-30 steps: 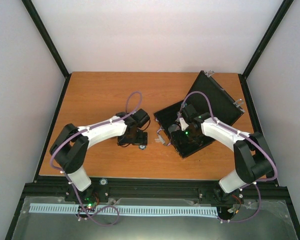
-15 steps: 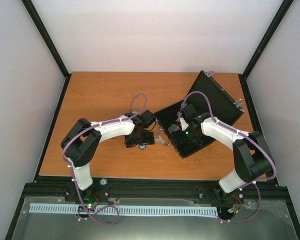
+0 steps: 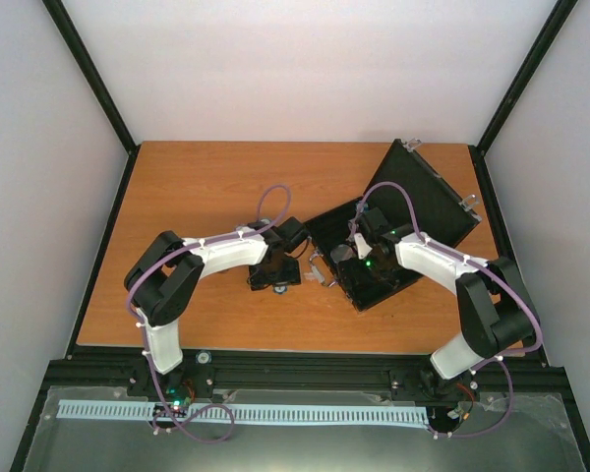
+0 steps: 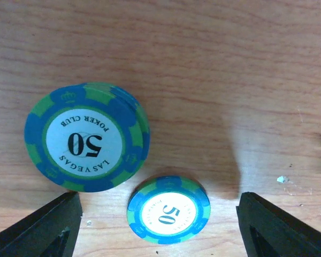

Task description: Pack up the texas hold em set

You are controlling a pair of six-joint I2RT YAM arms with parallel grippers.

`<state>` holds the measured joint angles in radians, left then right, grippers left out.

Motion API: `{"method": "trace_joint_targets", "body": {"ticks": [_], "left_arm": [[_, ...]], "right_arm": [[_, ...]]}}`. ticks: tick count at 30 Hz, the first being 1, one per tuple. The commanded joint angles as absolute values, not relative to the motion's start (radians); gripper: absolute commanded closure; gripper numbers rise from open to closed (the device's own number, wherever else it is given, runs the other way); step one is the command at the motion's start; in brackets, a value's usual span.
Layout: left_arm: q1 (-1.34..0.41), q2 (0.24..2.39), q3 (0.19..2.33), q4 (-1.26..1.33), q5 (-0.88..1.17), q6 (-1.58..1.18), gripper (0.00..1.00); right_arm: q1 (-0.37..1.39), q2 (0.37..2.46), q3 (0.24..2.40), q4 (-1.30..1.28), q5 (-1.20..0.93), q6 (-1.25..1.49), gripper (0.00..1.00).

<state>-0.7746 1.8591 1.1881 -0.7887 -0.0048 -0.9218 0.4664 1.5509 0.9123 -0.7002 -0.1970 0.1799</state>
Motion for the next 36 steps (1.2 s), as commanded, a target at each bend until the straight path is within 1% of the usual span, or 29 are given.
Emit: {"method": "trace_joint_targets", "body": {"ticks": [1,8,12,14,15,18,21,24,26,28,36], "left_arm": [[-0.792,1.920,1.143,-0.741,0.029,-0.939,0.18],[-0.831,1.963,1.147,-0.762,0.024,-0.943,0.21],[-0.846,1.989,1.143,-0.757,0.025,-0.963,0.27],[-0.848,1.998,1.141,-0.749,0.026,-0.970,0.38],[-0.849,2.003,1.143,-0.748,0.023,-0.971,0.41],[-0.850,2.018,1.156,-0.751,0.016,-0.975,0.44],[-0.855,2.017,1.156,-0.752,0.010,-0.980,0.53],[-0.861,2.008,1.141,-0.757,0.004,-0.986,0.56],[-0.862,1.997,1.128,-0.759,0.002,-0.989,0.61],[-0.862,1.976,1.115,-0.763,-0.005,-0.993,0.63],[-0.862,1.891,1.101,-0.824,-0.078,-0.983,0.61]], "right_arm": [[0.460,1.549,0.885,-0.692,-0.203,0.172,0.00],[0.454,1.535,0.845,-0.666,-0.213,0.176,0.00],[0.451,1.523,0.822,-0.651,-0.224,0.182,0.00],[0.450,1.516,0.813,-0.648,-0.228,0.183,0.00],[0.449,1.512,0.810,-0.648,-0.228,0.183,0.00],[0.449,1.498,0.803,-0.646,-0.232,0.183,0.00],[0.449,1.487,0.801,-0.648,-0.233,0.183,0.00],[0.449,1.482,0.801,-0.646,-0.236,0.182,0.00],[0.449,1.482,0.802,-0.645,-0.237,0.181,0.00],[0.449,1.484,0.802,-0.641,-0.238,0.180,0.00],[0.449,1.493,0.810,-0.637,-0.238,0.182,0.00]]}}
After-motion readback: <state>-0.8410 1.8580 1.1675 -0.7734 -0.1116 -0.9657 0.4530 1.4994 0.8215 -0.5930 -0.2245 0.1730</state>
